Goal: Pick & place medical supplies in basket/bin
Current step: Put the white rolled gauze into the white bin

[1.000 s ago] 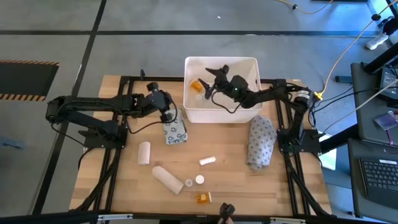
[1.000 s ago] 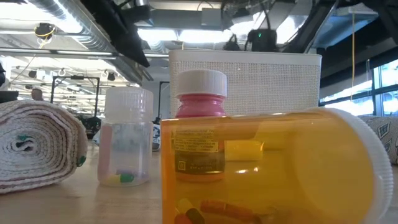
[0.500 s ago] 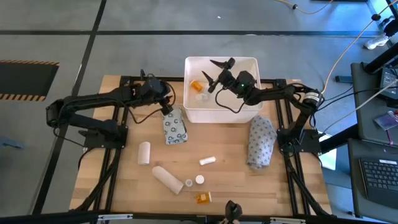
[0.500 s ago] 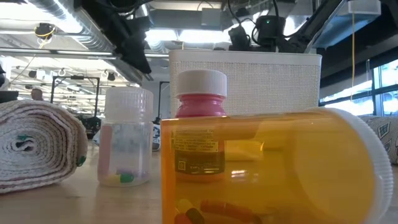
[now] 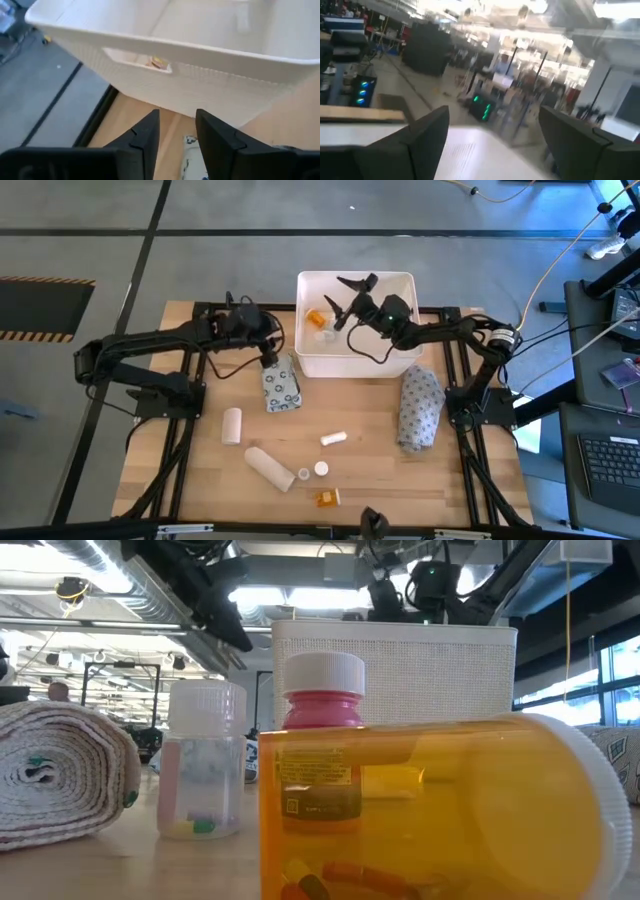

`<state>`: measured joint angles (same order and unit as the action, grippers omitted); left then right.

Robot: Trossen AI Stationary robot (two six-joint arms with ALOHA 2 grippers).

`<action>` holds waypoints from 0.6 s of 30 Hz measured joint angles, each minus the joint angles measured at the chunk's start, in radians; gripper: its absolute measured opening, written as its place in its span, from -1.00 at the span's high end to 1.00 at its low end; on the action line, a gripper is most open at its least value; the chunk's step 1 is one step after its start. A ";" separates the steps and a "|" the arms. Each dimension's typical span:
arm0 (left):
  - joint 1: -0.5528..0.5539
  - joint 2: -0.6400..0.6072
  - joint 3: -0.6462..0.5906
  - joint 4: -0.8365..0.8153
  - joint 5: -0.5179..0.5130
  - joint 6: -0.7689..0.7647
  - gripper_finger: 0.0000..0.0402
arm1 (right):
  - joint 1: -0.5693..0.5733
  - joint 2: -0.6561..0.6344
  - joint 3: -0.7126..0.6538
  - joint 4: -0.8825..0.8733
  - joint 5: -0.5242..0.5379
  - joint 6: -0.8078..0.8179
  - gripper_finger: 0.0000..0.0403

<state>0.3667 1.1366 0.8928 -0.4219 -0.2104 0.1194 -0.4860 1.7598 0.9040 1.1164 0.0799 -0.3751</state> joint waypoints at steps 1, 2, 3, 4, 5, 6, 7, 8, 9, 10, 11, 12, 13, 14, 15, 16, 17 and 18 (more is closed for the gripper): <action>-0.007 0.000 0.000 0.002 0.000 0.009 0.40 | 0.007 -0.013 0.000 0.000 0.001 -0.013 -0.54; -0.016 0.000 0.000 0.008 0.000 0.010 0.40 | 0.016 -0.028 0.000 -0.003 0.002 -0.019 -0.54; -0.025 0.000 0.000 0.014 0.000 0.009 0.40 | 0.029 -0.050 0.000 -0.010 0.004 -0.018 -0.54; -0.035 0.000 0.000 0.017 0.002 0.009 0.40 | 0.044 -0.084 0.000 -0.044 0.006 -0.014 -0.54; -0.046 0.000 0.000 0.016 0.006 0.005 0.40 | 0.063 -0.121 0.000 -0.091 0.006 -0.004 -0.54; -0.058 0.000 0.000 0.011 0.014 -0.010 0.40 | 0.085 -0.165 0.000 -0.145 0.007 0.004 -0.54; -0.072 0.000 0.000 0.007 0.025 -0.025 0.40 | 0.111 -0.210 0.001 -0.207 0.006 0.003 -0.54; -0.089 0.000 0.000 0.002 0.038 -0.033 0.40 | 0.137 -0.250 0.002 -0.265 0.006 -0.006 -0.54; -0.108 0.000 0.000 0.001 0.051 -0.034 0.39 | 0.163 -0.289 0.003 -0.331 0.006 -0.022 -0.54; -0.130 0.000 0.000 0.001 0.058 -0.024 0.39 | 0.190 -0.326 0.002 -0.390 0.005 -0.023 -0.54; -0.153 0.000 0.000 0.005 0.058 -0.009 0.38 | 0.216 -0.359 0.002 -0.443 0.005 -0.022 -0.54; -0.175 0.000 0.000 0.010 0.056 0.003 0.36 | 0.240 -0.395 0.002 -0.493 0.005 -0.018 -0.54; -0.196 0.000 0.000 0.013 0.052 0.008 0.35 | 0.263 -0.430 0.002 -0.541 0.005 -0.005 -0.54; -0.216 -0.004 0.000 0.013 0.047 0.007 0.33 | 0.287 -0.464 0.002 -0.591 0.005 0.013 -0.54; -0.234 -0.010 0.000 0.010 0.041 0.003 0.31 | 0.311 -0.495 0.002 -0.651 0.006 0.041 -0.54; -0.253 -0.014 0.000 0.012 0.031 -0.005 0.29 | 0.334 -0.522 0.002 -0.715 0.006 0.073 -0.54; -0.272 -0.015 0.001 0.011 0.025 -0.013 0.28 | 0.354 -0.545 0.002 -0.786 0.005 0.104 -0.54; -0.292 -0.018 0.001 0.000 0.023 -0.018 0.26 | 0.377 -0.564 0.002 -0.848 0.005 0.125 -0.54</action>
<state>0.0743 1.1186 0.8937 -0.4222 -0.1876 0.1012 -0.1093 1.1963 0.9058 0.2682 0.0853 -0.2501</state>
